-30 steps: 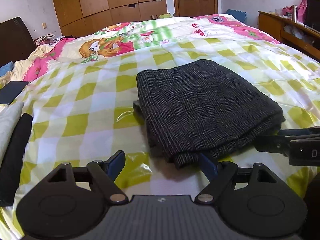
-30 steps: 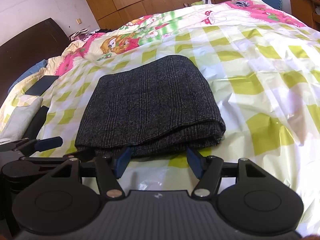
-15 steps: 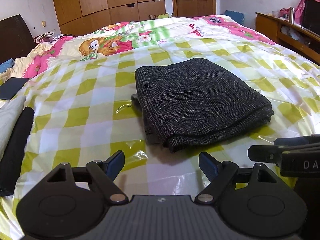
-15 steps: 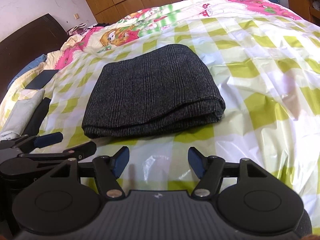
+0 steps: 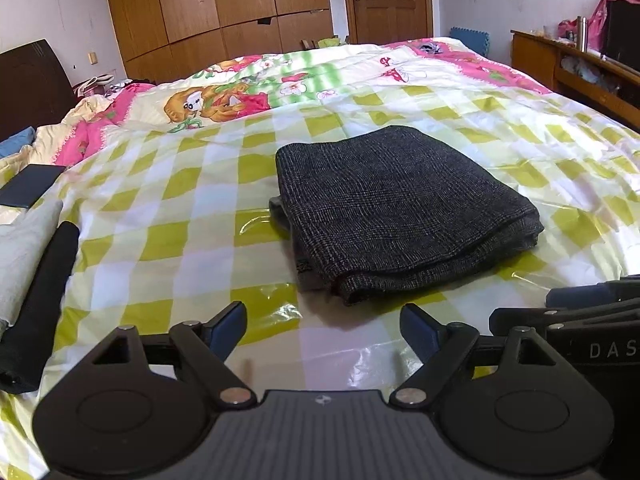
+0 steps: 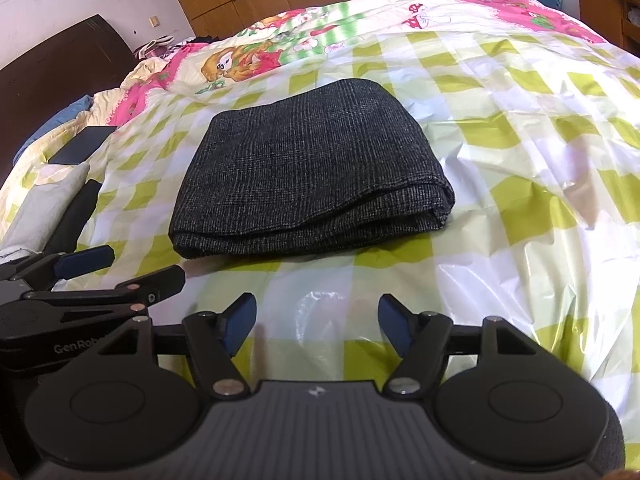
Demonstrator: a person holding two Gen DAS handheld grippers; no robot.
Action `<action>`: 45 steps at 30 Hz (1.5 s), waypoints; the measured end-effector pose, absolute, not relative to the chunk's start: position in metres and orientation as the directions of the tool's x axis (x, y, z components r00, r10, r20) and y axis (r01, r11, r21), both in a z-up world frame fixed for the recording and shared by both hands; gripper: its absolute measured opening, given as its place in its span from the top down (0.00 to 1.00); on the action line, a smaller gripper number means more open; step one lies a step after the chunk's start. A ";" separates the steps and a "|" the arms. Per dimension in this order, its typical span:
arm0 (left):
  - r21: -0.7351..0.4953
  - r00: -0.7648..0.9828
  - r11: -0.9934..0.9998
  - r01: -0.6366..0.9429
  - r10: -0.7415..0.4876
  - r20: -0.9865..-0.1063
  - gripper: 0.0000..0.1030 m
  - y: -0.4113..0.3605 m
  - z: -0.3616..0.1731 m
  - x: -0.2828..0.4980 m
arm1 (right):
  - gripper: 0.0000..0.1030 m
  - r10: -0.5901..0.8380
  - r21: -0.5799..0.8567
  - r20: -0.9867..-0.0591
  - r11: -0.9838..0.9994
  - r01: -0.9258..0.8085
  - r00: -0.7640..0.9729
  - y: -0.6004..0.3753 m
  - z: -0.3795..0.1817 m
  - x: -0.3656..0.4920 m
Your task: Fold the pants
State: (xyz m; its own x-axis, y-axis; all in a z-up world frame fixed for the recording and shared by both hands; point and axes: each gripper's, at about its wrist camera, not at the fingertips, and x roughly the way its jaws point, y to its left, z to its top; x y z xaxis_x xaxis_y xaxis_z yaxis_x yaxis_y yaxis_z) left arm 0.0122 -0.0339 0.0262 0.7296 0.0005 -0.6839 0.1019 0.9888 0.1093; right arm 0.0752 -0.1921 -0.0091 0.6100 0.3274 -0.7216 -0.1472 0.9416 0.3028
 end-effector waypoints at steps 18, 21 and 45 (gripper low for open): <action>0.097 0.725 0.992 0.084 0.006 -0.689 0.00 -0.032 0.024 0.010 | 0.32 0.322 0.298 -0.728 0.944 -0.144 0.606 -0.190 -0.009 0.074; 0.091 0.721 0.992 0.083 0.004 -0.692 0.00 -0.031 0.023 0.010 | 0.32 0.320 0.295 -0.730 0.945 -0.144 0.604 -0.189 -0.010 0.074; 0.103 0.709 0.991 0.086 0.012 -0.705 0.00 -0.030 0.020 0.006 | 0.32 0.320 0.293 -0.732 0.945 -0.145 0.602 -0.187 -0.012 0.073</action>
State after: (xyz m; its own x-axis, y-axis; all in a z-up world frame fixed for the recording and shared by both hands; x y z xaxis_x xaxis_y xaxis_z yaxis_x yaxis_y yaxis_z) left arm 0.0062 -0.0302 0.0204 0.7093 0.0118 -0.7048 0.0860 0.9909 0.1031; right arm 0.0731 -0.1874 -0.0125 0.6022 0.3196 -0.7316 -0.1453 0.9449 0.2932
